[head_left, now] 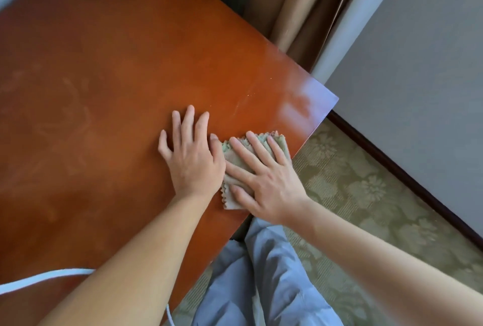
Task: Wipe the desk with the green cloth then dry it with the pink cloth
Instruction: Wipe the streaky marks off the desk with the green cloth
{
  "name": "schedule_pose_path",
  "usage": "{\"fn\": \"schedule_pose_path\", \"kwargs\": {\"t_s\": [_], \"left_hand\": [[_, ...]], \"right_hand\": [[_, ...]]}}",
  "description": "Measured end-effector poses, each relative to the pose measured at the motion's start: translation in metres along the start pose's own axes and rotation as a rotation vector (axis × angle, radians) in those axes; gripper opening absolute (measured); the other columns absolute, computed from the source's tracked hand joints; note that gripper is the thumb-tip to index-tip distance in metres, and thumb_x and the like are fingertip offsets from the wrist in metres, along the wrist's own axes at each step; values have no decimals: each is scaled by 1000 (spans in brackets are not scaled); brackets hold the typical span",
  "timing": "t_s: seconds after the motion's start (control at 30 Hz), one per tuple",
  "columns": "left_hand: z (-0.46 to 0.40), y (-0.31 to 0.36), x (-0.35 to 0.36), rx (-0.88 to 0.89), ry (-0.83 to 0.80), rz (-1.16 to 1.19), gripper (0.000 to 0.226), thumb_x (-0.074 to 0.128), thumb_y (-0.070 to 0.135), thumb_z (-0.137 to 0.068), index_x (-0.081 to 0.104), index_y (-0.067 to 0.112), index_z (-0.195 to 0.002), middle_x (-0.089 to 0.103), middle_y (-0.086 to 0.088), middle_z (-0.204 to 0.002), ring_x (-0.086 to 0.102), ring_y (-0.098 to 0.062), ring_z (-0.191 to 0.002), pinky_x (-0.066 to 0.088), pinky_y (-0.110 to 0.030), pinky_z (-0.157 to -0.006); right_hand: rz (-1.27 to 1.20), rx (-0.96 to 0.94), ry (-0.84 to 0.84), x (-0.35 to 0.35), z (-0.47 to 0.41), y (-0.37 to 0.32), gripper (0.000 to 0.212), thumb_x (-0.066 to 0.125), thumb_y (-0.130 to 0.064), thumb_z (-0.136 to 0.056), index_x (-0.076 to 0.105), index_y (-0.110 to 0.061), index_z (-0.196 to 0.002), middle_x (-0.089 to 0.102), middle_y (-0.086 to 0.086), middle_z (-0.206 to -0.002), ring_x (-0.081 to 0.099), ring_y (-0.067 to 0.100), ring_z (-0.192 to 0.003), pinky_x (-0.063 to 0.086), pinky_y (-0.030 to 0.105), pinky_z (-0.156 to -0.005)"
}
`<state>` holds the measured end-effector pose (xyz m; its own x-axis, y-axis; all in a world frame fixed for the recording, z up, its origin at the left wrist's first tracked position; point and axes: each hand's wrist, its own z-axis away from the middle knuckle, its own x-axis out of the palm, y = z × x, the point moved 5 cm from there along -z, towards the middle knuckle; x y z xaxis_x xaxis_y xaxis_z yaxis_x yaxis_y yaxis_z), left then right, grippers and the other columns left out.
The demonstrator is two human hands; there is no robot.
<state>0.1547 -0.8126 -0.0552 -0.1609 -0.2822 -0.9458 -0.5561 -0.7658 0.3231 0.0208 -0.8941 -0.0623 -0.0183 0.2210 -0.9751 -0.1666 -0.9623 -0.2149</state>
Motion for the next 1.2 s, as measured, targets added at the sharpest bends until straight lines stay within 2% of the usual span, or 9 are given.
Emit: {"fn": "schedule_pose_path", "kwargs": {"t_s": [0.07,0.2,0.33,0.53,0.67,0.83,1.0,1.1,1.2], "left_hand": [[1,1,5,4,-3,-46,51,36,33,-102,47,20,-150,34,-6,-164,21,-29,-155,15,-54,-121],[2,0,7,5,14,-86,51,34,35,-103,46,19,-150,35,-8,-163,21,-30,-155,16,-54,-121],[2,1,7,9,23,-107,51,36,35,-103,47,18,-150,37,-9,-162,23,-31,-154,17,-54,-121],[2,0,8,26,35,-103,50,36,33,-103,48,16,-149,38,-10,-162,25,-32,-154,18,-55,-121],[2,-1,7,28,40,-91,49,34,34,-105,49,16,-148,38,-9,-162,25,-32,-154,17,-54,-121],[2,0,7,20,50,-106,48,33,34,-105,48,17,-148,39,-9,-161,27,-32,-153,19,-54,-121],[3,-1,8,44,60,-112,49,36,30,-102,49,14,-147,39,-11,-161,26,-33,-153,20,-55,-120],[3,-2,8,41,59,-115,49,36,31,-103,48,15,-148,38,-10,-161,26,-32,-153,18,-54,-121],[2,-2,10,12,44,-116,49,36,34,-103,47,17,-148,38,-8,-162,25,-31,-154,18,-53,-121]], "right_hand": [[23,-14,-27,-6,-7,31,54,34,-52,-103,39,-40,-155,26,2,-168,19,34,-156,7,57,-126],[7,241,12,-28,-31,118,55,26,-56,-104,30,-45,-158,18,-1,-170,8,30,-158,-2,51,-127],[22,384,61,-33,-39,129,55,24,-54,-106,28,-42,-159,19,2,-171,6,31,-158,2,54,-127],[-61,114,54,-4,-7,25,53,37,-46,-105,37,-38,-157,26,5,-168,14,37,-157,9,60,-125],[-22,-17,-2,-8,-23,38,53,39,-50,-104,39,-40,-156,28,3,-168,19,34,-156,7,56,-126],[3,275,35,-29,-98,88,55,28,-52,-105,33,-41,-158,23,3,-170,12,34,-158,6,59,-125],[-46,82,28,-13,-82,29,53,34,-49,-106,38,-36,-157,28,4,-168,16,36,-157,7,57,-126],[-33,2,-29,-19,-86,50,54,32,-53,-106,35,-39,-158,26,3,-168,16,33,-157,7,55,-127],[0,121,-52,-33,-119,103,56,29,-54,-105,28,-41,-160,19,2,-171,10,32,-158,3,54,-126]]}}
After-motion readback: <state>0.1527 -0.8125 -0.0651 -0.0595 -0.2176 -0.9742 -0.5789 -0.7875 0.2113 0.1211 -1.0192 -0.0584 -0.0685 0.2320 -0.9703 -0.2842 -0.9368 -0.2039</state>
